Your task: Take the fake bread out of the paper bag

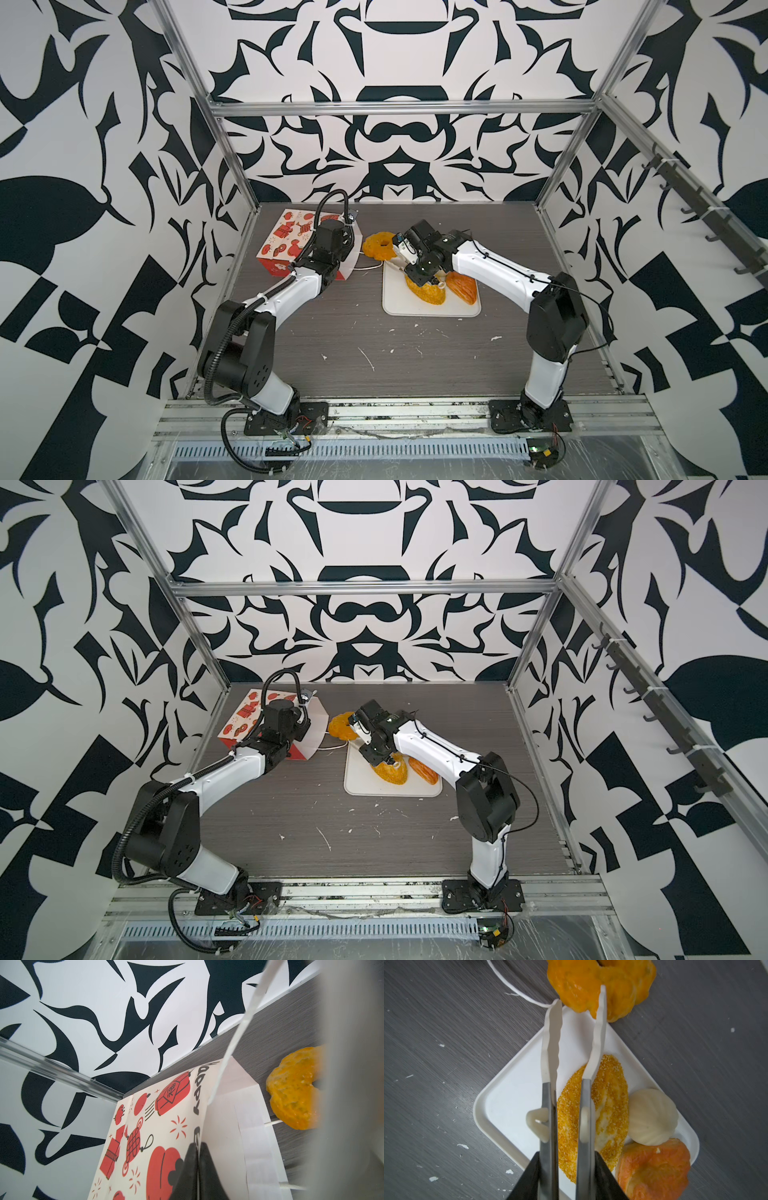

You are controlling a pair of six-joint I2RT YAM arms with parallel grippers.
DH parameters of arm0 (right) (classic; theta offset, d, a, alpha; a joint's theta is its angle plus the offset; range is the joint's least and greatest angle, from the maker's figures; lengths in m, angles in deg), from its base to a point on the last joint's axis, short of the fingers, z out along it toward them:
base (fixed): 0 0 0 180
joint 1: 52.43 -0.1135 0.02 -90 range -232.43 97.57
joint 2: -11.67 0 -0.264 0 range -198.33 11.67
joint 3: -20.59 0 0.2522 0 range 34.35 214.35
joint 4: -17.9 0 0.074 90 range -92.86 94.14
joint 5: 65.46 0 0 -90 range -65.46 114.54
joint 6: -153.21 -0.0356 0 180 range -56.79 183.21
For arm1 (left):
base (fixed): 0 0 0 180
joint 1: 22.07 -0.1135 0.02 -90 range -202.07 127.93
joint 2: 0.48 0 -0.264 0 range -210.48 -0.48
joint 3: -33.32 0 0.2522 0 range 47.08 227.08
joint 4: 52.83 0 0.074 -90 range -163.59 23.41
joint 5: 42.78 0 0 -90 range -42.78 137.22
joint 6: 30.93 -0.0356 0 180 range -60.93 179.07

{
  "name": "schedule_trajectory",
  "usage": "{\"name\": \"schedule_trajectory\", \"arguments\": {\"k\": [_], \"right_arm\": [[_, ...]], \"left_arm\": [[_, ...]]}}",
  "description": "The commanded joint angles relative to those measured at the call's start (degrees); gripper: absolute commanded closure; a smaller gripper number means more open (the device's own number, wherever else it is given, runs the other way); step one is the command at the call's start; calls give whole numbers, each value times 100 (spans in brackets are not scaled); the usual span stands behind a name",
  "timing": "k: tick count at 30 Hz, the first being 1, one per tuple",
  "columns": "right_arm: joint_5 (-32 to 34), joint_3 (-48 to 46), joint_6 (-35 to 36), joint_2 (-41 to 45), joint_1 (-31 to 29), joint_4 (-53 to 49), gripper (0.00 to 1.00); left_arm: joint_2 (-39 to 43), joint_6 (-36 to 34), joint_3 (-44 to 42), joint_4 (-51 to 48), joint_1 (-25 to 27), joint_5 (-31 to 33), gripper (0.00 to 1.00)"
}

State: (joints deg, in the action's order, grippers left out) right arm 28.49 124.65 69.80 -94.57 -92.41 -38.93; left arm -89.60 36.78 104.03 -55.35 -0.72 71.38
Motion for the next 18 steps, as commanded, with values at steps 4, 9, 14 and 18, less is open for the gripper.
{"name": "schedule_trajectory", "arguments": {"k": [4,9,14,18], "right_arm": [[569,352,285,50,-162,-52,60],[1146,309,618,153,-381,56,60],[1474,418,1030,74,-543,64,59],[1716,583,1370,-136,-684,-52,59]], "left_arm": [[194,112,-169,163,-93,-52,92],[209,132,-209,185,-139,-61,92],[261,157,-210,104,-194,-70,92],[272,186,-210,49,-210,-109,92]]}}
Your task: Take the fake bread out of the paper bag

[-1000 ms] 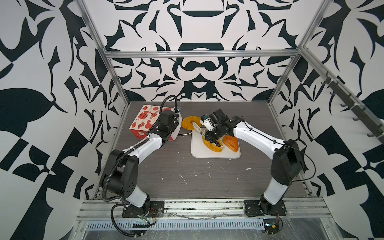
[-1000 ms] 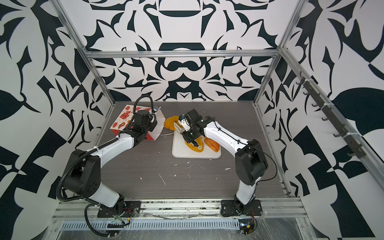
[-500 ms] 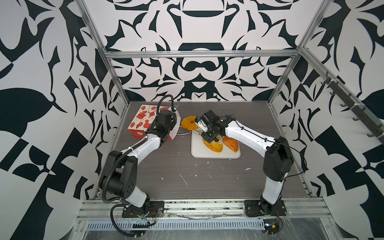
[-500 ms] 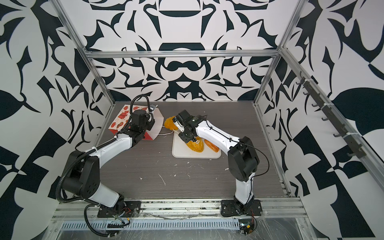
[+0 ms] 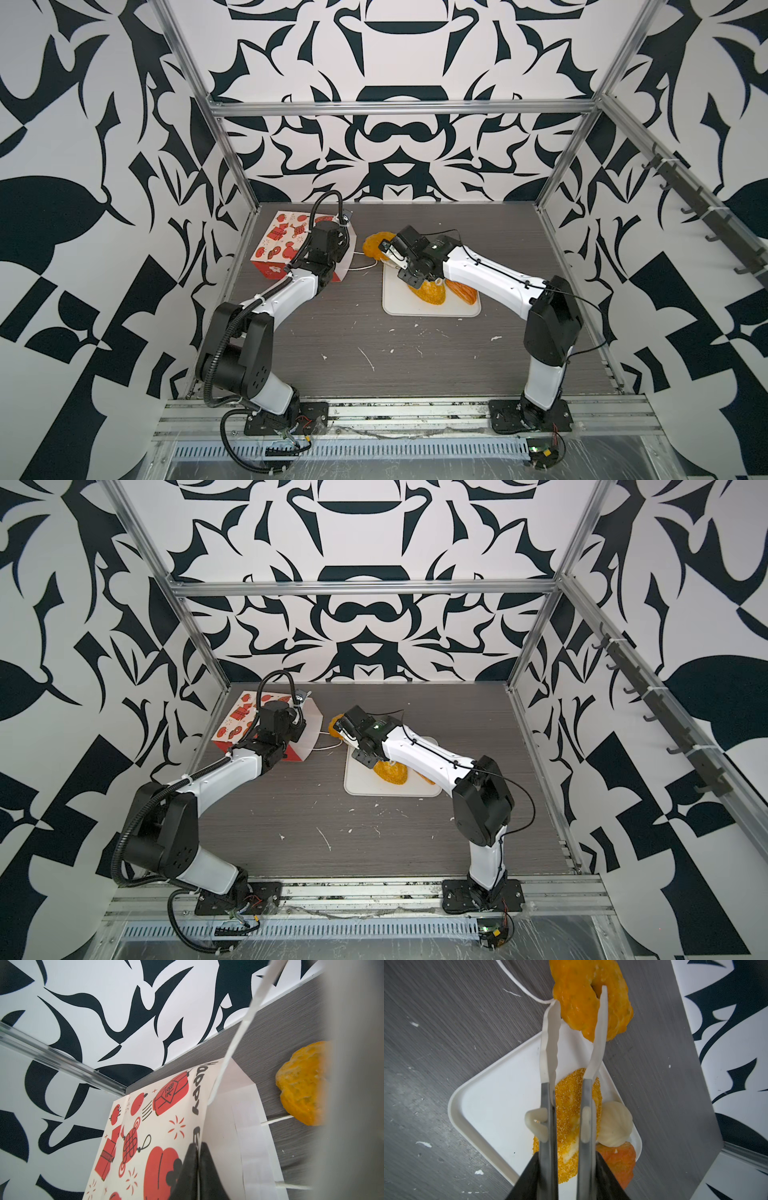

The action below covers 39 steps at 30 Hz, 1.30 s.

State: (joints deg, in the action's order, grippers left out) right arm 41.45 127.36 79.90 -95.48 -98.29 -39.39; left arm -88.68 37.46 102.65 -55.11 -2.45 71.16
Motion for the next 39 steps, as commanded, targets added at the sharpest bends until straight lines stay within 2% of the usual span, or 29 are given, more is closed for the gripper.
{"name": "schedule_trajectory", "arguments": {"k": [1,20,39], "right_arm": [[548,360,444,-111,-150,-23,59],[1617,1109,933,-973,-340,-261,59],[2176,1364,1165,-1392,-432,-163,59]], "left_arm": [[185,116,-84,24,-39,-85,92],[226,231,-235,181,-186,-248,92],[242,276,-268,236,-230,-303,92]]}}
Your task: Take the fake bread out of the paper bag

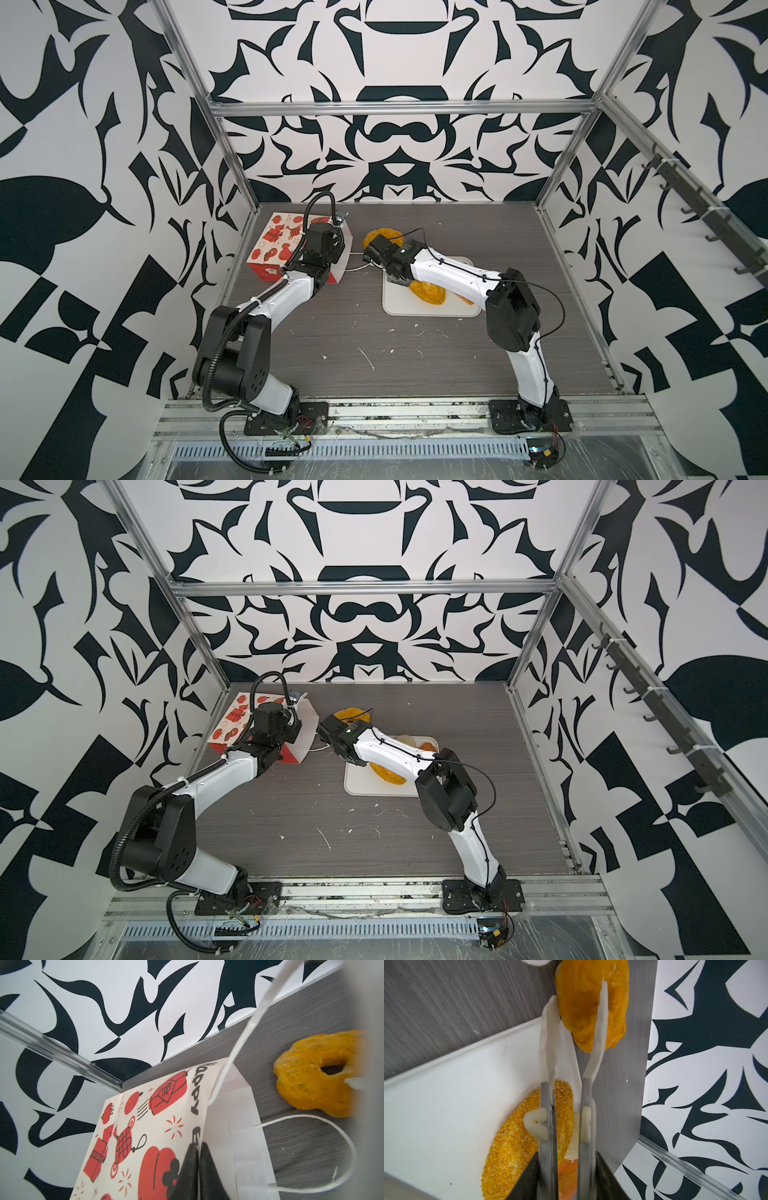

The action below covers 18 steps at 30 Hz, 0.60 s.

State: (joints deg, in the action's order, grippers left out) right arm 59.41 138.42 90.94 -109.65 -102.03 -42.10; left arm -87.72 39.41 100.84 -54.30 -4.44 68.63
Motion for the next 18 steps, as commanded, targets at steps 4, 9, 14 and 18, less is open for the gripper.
{"name": "schedule_trajectory", "arguments": {"k": [4,9,14,18], "right_arm": [[564,409,81,-156,-71,50,60],[685,541,60,-268,-76,23,69],[706,630,-32,-287,-76,-40,83],[700,628,-164,-206,-76,-44,93]], "left_arm": [[163,78,-97,167,-30,-49,92],[192,78,-109,176,-27,-48,92],[203,79,-120,193,-38,-46,92],[207,79,-122,200,-36,-38,92]]}}
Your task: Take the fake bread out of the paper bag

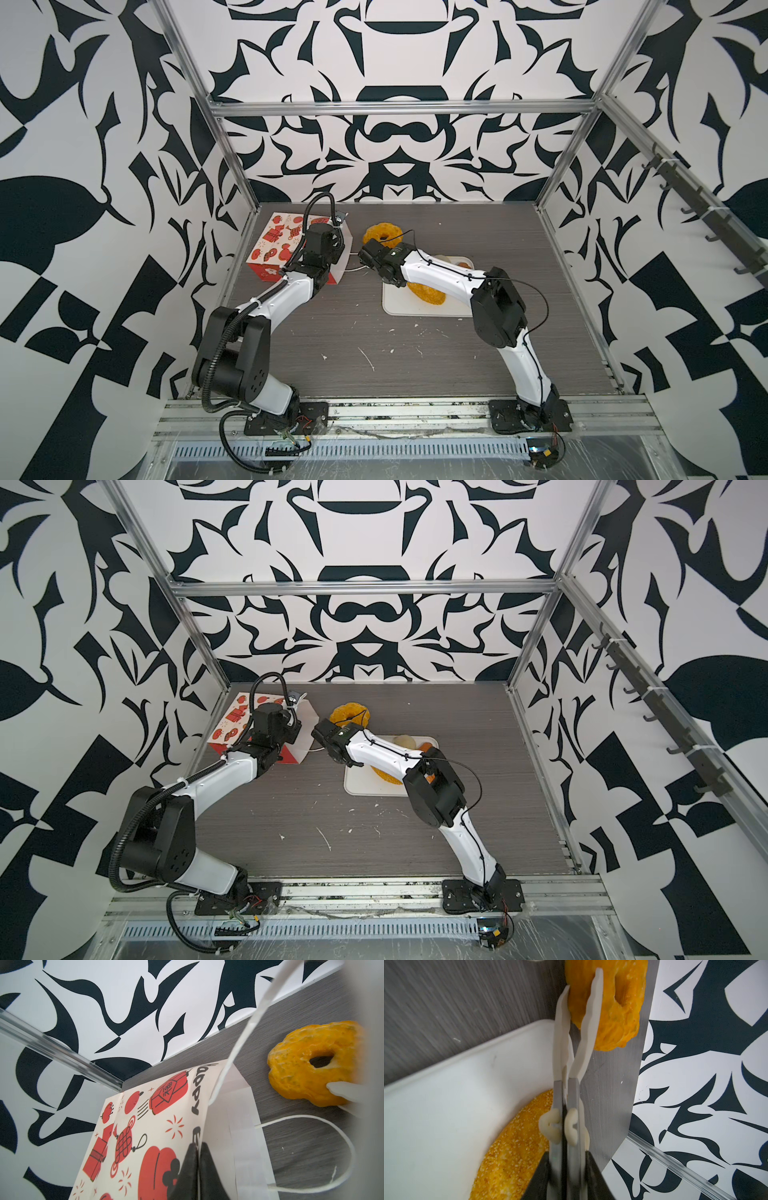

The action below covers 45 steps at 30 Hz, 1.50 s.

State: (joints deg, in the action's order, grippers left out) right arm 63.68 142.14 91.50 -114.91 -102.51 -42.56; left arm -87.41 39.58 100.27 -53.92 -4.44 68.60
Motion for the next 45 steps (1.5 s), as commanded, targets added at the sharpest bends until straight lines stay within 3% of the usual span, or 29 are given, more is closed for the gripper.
{"name": "schedule_trajectory", "arguments": {"k": [1,3,16,28,45], "right_arm": [[278,243,-232,362,-28,20,96],[282,169,-262,467,-30,115,100],[-361,-159,-1047,1385,22,-27,100],[-2556,-1299,-2561,3041,194,-8,100],[-6904,-3990,-4925,5154,1685,2631,100]], "left_arm": [[175,59,-63,169,-40,-28,92],[170,60,-64,169,-33,-29,92],[229,59,-84,166,-46,-3,92],[134,68,-49,194,-63,-42,92],[240,111,-71,153,-63,-122,91]]}}
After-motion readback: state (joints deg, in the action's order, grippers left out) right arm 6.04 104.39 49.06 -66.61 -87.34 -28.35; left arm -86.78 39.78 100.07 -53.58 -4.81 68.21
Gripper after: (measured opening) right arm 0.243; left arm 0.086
